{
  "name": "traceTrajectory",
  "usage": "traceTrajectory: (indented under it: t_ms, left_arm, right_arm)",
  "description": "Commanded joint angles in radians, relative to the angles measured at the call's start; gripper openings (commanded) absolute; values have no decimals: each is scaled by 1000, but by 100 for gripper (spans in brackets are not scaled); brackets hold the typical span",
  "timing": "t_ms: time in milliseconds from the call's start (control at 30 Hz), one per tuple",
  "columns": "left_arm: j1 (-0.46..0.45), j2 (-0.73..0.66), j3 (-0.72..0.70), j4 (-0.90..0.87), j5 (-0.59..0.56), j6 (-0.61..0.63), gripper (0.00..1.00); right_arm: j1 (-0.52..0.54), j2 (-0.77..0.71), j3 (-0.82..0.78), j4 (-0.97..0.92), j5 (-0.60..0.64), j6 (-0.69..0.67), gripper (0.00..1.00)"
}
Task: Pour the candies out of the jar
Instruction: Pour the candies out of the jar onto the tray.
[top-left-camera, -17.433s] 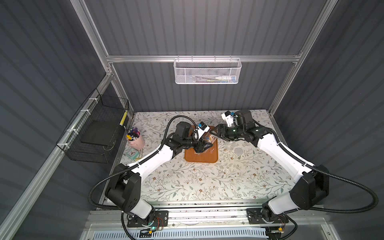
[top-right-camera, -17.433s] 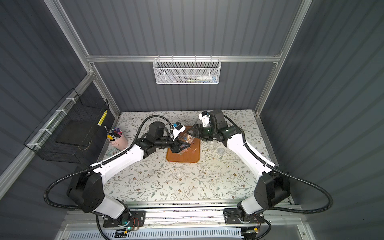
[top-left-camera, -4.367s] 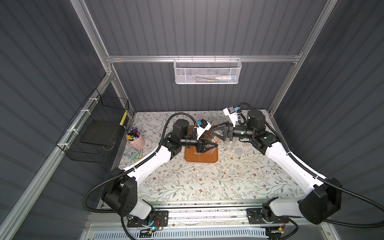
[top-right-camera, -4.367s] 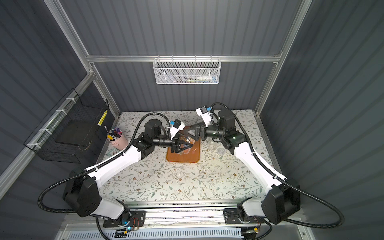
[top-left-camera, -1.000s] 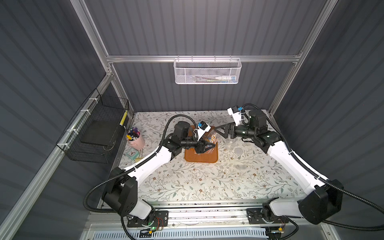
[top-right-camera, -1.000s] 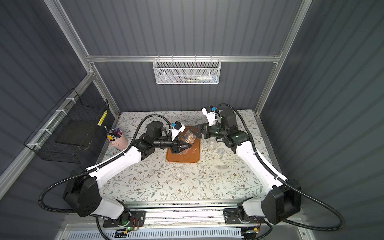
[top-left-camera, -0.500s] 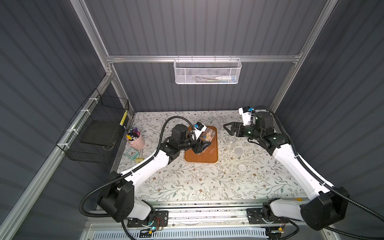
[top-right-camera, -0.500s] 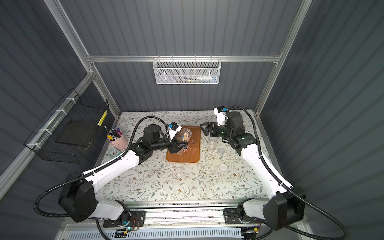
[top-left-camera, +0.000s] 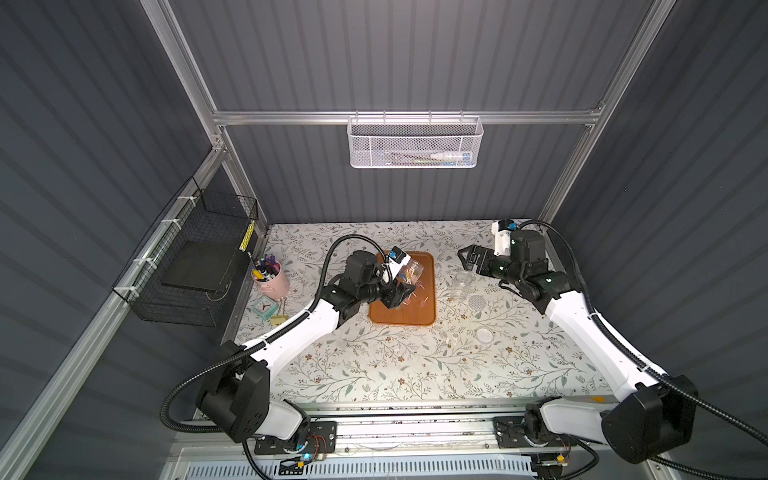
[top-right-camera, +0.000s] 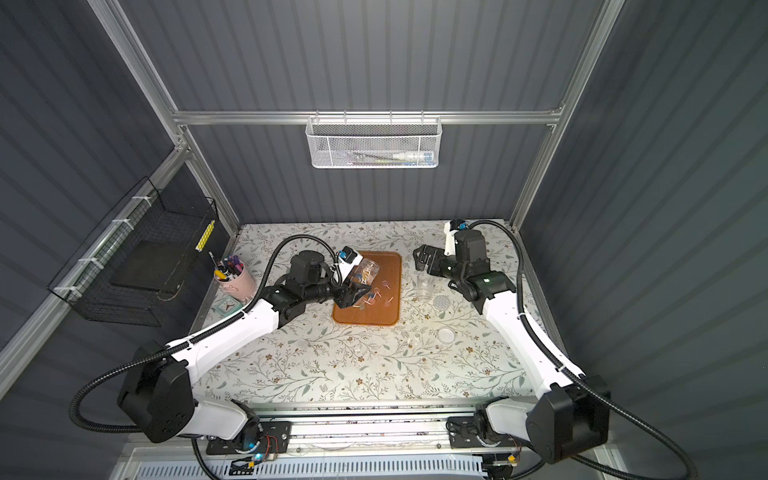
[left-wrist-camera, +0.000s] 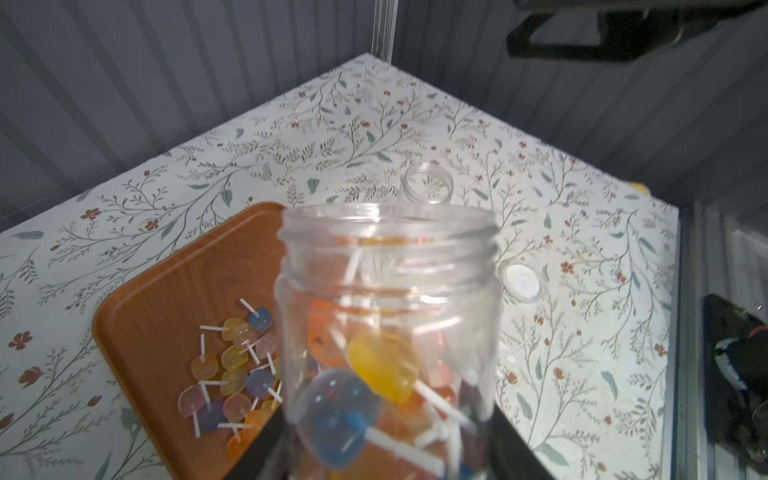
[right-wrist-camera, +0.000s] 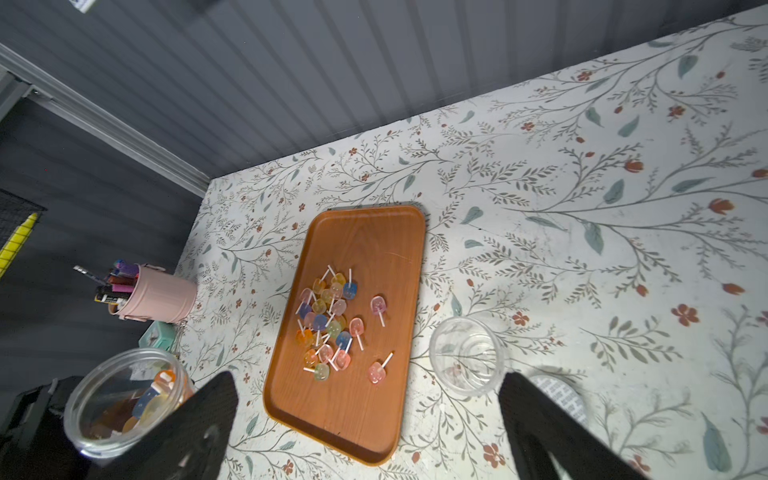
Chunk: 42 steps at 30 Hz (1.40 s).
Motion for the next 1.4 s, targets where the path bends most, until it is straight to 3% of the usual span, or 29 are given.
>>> traceTrajectory:
  t_ms: [0,167,500,667,800,967,1200,1367]
  left_arm:
    - [4,69,158,-287,36,160,0]
    - [11,263,437,-745,-10,335,0]
    - [9,576,765,-1154,-341,391,0]
    - [6,647,864,-1223,-442,421,0]
    - [-25,675,891,-1270,-635,459,0]
    - [-41,694,908,-1332,-649,553,0]
    - [-63,750,934,-1345,-858,642,0]
    - [-63,791,1003,-1328,-851,684,0]
  right_arm:
    - [-10,2,-22,3,37,3,99]
    - [-19,-2,-34,-3,38,-9,99]
    - [-26,-29,-71,-1,41,-15,99]
    - [-29,-41,-75,-7,44,-18,99]
    - [-29,-41,-83,3,41,-9,99]
    - [-29,-24,-86,17,25,7,99]
    - [-29,-7,-84,31,0,22,99]
    - [-29,-22,-95,26,2,26,99]
